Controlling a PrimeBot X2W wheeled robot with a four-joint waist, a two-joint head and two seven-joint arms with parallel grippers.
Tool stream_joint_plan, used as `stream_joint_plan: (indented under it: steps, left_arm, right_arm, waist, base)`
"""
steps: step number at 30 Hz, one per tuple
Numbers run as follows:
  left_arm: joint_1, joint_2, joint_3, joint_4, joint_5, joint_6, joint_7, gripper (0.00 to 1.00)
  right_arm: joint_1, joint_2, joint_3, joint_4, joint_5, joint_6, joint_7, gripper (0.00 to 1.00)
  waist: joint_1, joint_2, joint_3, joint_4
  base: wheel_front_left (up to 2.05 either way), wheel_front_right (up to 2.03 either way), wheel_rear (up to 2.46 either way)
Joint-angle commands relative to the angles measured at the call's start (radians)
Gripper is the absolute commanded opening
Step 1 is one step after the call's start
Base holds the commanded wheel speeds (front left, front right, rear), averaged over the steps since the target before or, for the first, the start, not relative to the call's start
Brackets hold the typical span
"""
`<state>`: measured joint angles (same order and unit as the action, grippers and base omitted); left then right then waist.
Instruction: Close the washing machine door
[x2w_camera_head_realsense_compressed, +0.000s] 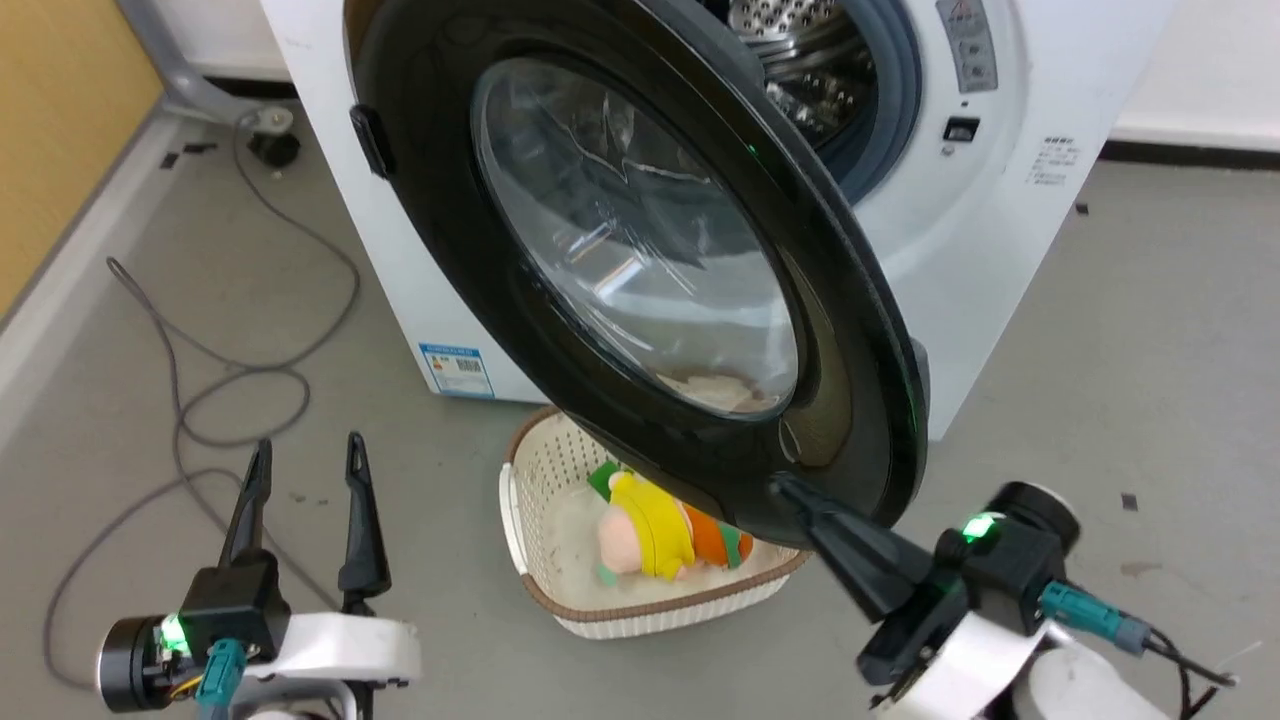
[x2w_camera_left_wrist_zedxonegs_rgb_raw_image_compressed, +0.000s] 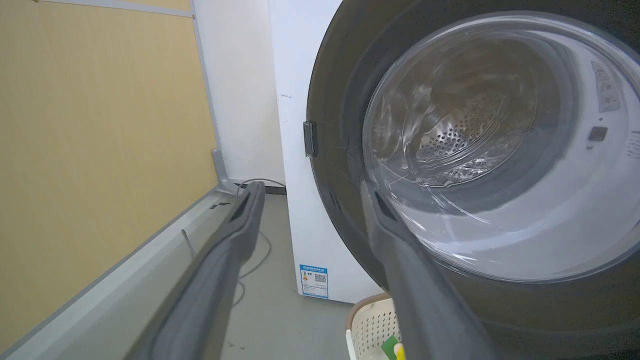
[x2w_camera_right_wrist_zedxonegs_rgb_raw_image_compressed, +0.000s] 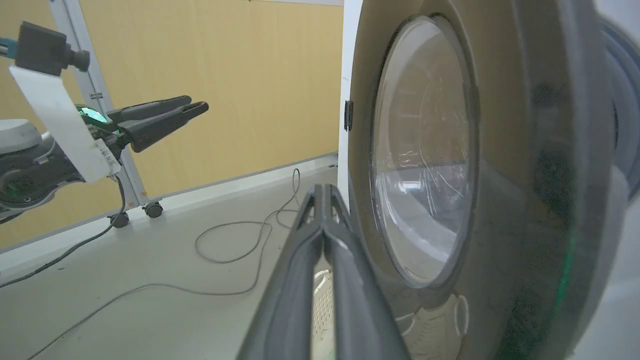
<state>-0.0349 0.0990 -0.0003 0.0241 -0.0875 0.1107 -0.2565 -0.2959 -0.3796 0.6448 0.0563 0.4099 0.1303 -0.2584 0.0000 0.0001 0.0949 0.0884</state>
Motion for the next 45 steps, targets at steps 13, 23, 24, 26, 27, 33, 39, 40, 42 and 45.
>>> stream_joint_plan:
  steps: [13,23,24,26,27,33,39,40,42,45]
  left_arm:
    - [-0.078,-0.023,-0.02,-0.01,0.054,-0.007,-0.005,1.0]
    - [-0.132,-0.031,-0.055,-0.021,0.081,0.005,-0.005,1.0]
    - [-0.139,-0.032,-0.057,-0.021,0.079,0.008,-0.005,1.0]
    - [-0.152,-0.035,-0.066,-0.025,0.077,0.012,-0.005,1.0]
    - [-0.157,-0.036,-0.069,-0.026,0.074,0.015,-0.005,1.0]
    - [-0.191,-0.042,-0.085,-0.025,0.058,0.025,-0.005,1.0]
    - [-0.217,-0.045,-0.096,-0.022,0.05,0.03,-0.005,1.0]
    - [-0.22,-0.046,-0.097,-0.021,0.049,0.031,-0.005,1.0]
    - [-0.225,-0.046,-0.1,-0.02,0.046,0.032,-0.005,1.0]
    - [-0.232,-0.047,-0.101,-0.017,0.043,0.033,-0.005,1.0]
  right_arm:
    - [-0.06,0.012,-0.198,0.151,-0.021,0.0,-0.003,0.0]
    - [-0.176,0.037,-0.385,0.271,-0.036,0.0,-0.003,0.0]
    - [-0.192,0.041,-0.403,0.283,-0.041,0.0,-0.003,0.0]
    - [-0.227,0.045,-0.436,0.305,-0.056,0.0,-0.003,0.0]
    - [-0.246,0.048,-0.452,0.317,-0.06,0.0,-0.003,0.0]
    - [-0.369,0.05,-0.514,0.396,-0.092,0.0,-0.003,0.0]
    - [-0.496,0.042,-0.549,0.5,-0.124,0.0,-0.003,0.0]
    - [-0.513,0.04,-0.553,0.516,-0.131,0.0,-0.003,0.0]
    - [-0.543,0.034,-0.562,0.549,-0.145,0.0,-0.003,0.0]
    - [-0.582,0.027,-0.577,0.594,-0.168,0.0,-0.003,0.0]
  waist:
    - [0.0,-0.0001,0.115,-0.001]
    - [0.0,-0.0001,0.203,0.033]
    - [0.0,-0.0001,0.213,0.038]
    - [0.0,-0.0001,0.238,0.048]
    - [0.0,-0.0001,0.25,0.052]
    - [0.0,-0.0001,0.308,0.072]
    - [0.0,-0.0001,0.341,0.088]
    - [0.0,-0.0001,0.344,0.091]
    - [0.0,-0.0001,0.349,0.097]
    - [0.0,-0.0001,0.355,0.105]
  base:
    - [0.0,0.0,0.0]
    - [0.0,0.0,0.0]
    - [0.0,0.0,0.0]
    - [0.0,0.0,0.0]
    - [0.0,0.0,0.0]
    - [0.0,0.0,0.0]
    - [0.0,0.0,0.0]
    - [0.0,0.0,0.0]
    - [0.0,0.0,0.0]
    - [0.0,0.0,0.0]
